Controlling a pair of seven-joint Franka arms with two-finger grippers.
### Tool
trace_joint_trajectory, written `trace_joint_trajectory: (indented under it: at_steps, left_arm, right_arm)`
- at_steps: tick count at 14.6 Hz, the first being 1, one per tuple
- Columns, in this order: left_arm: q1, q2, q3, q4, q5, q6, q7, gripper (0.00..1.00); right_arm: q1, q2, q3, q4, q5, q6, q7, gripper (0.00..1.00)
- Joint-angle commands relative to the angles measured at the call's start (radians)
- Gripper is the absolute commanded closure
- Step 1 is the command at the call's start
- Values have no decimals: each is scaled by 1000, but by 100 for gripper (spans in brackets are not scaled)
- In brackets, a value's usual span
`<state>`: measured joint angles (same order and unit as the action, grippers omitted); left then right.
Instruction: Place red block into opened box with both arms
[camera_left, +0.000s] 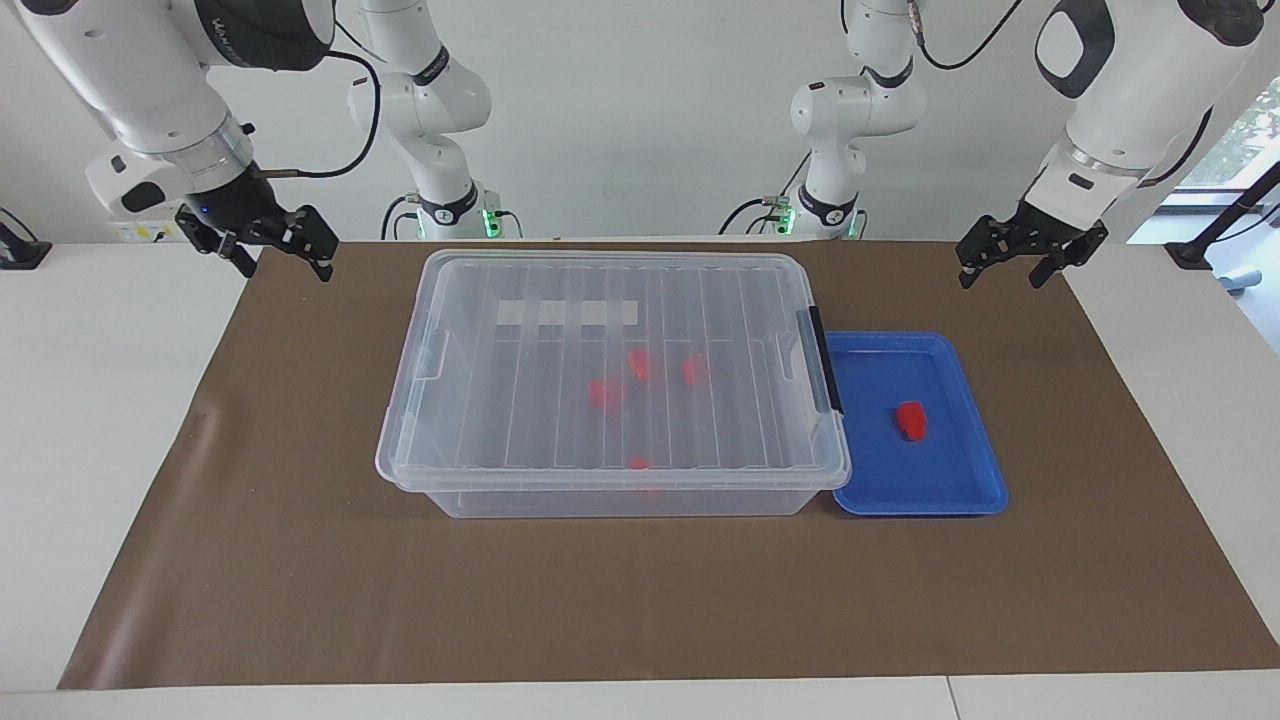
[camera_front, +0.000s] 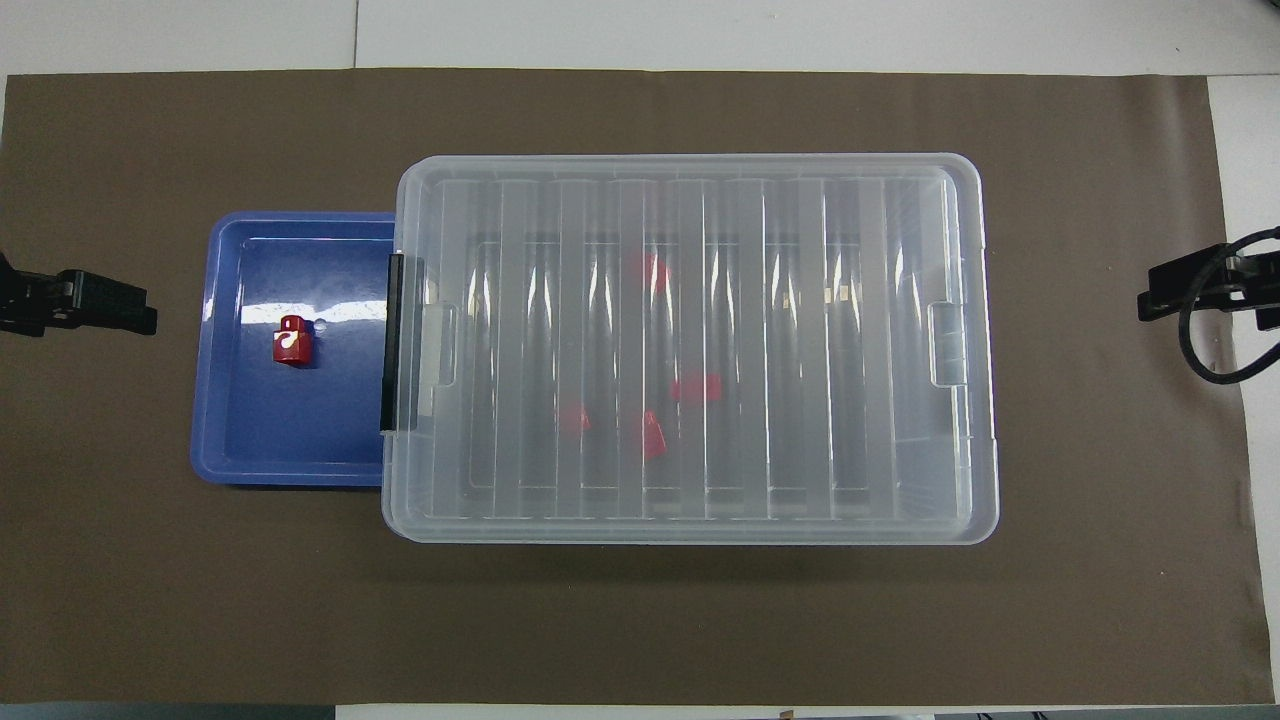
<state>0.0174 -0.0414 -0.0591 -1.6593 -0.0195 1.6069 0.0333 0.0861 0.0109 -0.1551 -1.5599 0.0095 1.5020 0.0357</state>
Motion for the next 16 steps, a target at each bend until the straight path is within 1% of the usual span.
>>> trace_joint_trajectory:
  at_steps: [1,5,7,8,9,13,16]
  left_arm:
    - [3,15,4,30,4,-1,22,0]
    - [0,25,4,30,1,2,23,0]
    - [-7,14,4,9,0,10,20,0]
    - [-7,12,4,6,0,11,20,0]
    - [-7,12,4,6,0,15,19,0]
    - [-7,14,4,7,0,12,23,0]
    - [-4,15,4,10,0,15,23,0]
  right_arm:
    - [-5,7,3,14,0,7,-25,0]
    - [-5,7,3,8,4,18,-20,0]
    - [-5,4,2,-15,12,46,-14,0]
    - [-5,1,6,-34,13,69,-10,0]
    - [-5,4,34,-55,13,102,-5,0]
    - [-5,14,92,-190,12,268,85,0]
    - [-5,14,111,-252,10,329,96,0]
